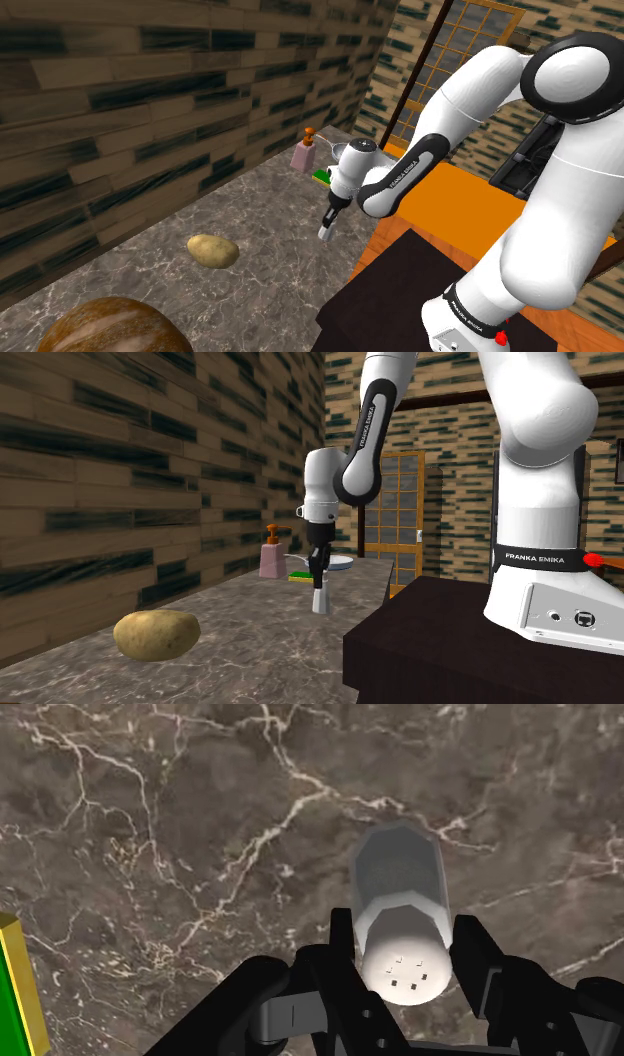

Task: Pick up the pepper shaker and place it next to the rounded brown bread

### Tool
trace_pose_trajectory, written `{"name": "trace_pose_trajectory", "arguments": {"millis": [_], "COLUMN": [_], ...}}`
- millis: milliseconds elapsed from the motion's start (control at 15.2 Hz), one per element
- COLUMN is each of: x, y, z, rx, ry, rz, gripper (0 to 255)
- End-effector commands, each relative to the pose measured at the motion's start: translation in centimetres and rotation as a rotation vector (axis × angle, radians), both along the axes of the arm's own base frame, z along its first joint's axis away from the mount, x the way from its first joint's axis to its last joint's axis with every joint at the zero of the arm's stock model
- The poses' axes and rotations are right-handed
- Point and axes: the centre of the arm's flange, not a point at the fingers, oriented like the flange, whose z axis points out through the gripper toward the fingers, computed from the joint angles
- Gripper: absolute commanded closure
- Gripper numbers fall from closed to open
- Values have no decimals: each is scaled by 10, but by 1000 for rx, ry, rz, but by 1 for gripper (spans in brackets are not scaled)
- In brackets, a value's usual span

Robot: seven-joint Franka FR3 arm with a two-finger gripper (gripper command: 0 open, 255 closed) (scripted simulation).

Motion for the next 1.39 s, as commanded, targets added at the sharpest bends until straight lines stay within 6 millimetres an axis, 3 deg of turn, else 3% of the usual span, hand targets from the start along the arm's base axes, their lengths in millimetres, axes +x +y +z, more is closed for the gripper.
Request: {"name": "trace_pose_trajectory", "arguments": {"millis": [0,1320], "x": [0,0], "y": [0,0], "z": [9,115], "rx": [0,0], "ry": [0,0], "rz": [0,0], "gripper": [255,255]}}
